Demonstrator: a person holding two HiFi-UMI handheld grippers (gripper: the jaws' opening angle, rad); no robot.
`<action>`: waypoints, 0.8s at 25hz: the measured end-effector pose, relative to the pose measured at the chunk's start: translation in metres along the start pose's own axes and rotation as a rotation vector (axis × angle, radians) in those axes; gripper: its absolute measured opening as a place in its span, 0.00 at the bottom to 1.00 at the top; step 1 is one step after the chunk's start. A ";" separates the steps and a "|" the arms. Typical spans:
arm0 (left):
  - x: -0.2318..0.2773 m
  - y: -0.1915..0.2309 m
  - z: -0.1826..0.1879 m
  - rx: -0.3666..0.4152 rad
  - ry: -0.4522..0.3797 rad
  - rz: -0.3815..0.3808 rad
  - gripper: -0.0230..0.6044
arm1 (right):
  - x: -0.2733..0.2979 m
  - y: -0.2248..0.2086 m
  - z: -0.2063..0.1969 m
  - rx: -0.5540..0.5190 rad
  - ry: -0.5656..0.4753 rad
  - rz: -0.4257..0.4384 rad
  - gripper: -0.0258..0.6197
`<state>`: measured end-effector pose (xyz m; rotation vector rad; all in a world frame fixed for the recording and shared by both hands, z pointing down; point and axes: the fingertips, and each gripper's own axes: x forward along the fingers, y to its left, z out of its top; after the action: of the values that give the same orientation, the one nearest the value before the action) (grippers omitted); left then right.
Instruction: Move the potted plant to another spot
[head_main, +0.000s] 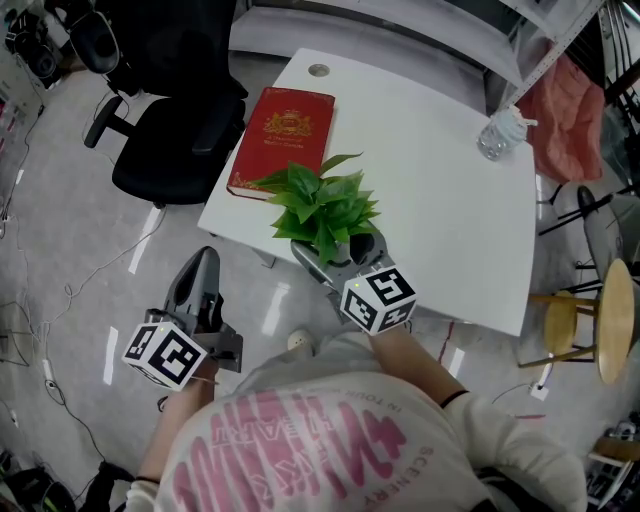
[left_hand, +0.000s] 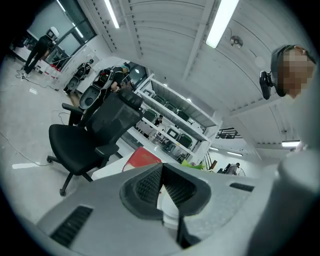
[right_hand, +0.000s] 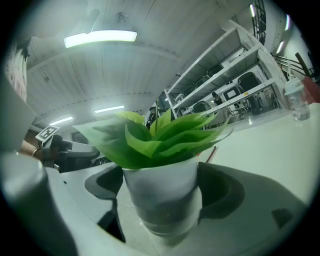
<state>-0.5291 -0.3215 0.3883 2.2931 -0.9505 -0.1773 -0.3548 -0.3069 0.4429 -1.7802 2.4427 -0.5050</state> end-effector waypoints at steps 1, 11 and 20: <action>-0.001 0.000 0.000 -0.002 -0.001 -0.002 0.04 | -0.001 0.001 -0.001 -0.002 0.003 -0.003 0.78; 0.000 0.002 0.002 -0.016 0.003 -0.008 0.04 | -0.002 0.002 -0.004 -0.036 0.029 -0.023 0.78; 0.001 0.007 -0.002 -0.040 0.003 -0.010 0.04 | -0.005 0.002 -0.010 -0.048 0.050 -0.033 0.78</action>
<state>-0.5316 -0.3251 0.3938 2.2613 -0.9261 -0.1956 -0.3581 -0.2995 0.4513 -1.8515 2.4819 -0.5042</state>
